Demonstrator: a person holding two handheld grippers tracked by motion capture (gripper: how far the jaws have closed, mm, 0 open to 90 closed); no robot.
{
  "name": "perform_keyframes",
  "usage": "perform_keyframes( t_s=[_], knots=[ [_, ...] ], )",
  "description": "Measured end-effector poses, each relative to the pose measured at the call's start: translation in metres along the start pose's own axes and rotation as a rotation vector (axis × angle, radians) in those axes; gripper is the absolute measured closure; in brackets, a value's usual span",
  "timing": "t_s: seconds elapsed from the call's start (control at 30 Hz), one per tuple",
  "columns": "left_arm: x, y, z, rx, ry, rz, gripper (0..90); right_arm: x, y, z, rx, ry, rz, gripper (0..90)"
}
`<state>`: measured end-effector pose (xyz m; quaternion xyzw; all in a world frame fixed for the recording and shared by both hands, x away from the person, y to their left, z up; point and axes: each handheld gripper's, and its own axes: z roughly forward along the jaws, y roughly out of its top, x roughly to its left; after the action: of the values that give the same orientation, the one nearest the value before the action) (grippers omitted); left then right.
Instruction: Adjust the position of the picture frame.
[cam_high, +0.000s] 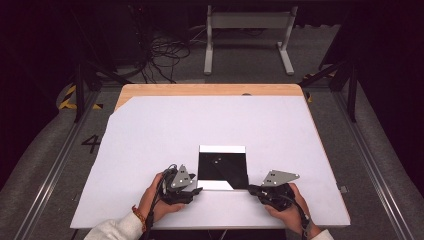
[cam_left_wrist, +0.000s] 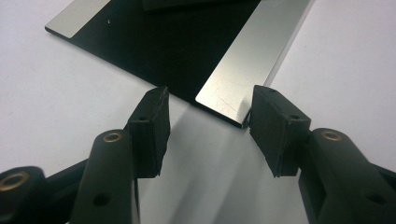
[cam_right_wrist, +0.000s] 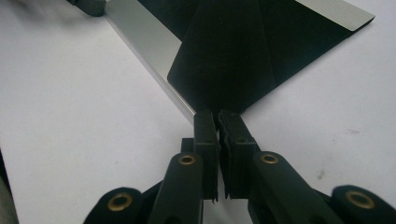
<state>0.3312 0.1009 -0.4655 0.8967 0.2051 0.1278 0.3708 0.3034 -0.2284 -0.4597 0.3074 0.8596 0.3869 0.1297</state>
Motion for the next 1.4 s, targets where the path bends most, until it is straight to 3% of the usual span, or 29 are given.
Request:
perform_keyframes(
  t_s=[0.33,0.5,0.67,0.87,1.4],
  knots=[
    [0.002,0.0,-0.001,-0.003,-0.02,0.0,50.9,0.0,0.0,0.0,-0.001,0.002,-0.007,86.1],
    [0.007,-0.002,-0.009,-0.038,-0.046,-0.013,48.5,-0.001,0.0,0.0,0.0,0.009,-0.013,84.1],
    [0.007,-0.007,-0.02,-0.034,-0.024,0.023,45.9,0.0,0.002,0.0,0.01,0.015,-0.024,79.8],
    [0.007,-0.012,-0.034,-0.062,-0.01,0.023,42.9,0.001,0.005,-0.003,0.01,0.024,-0.037,77.0],
    [0.013,-0.042,-0.066,-0.085,0.048,-0.015,30.5,0.005,0.01,-0.009,0.026,0.016,-0.077,72.4]
  ],
)
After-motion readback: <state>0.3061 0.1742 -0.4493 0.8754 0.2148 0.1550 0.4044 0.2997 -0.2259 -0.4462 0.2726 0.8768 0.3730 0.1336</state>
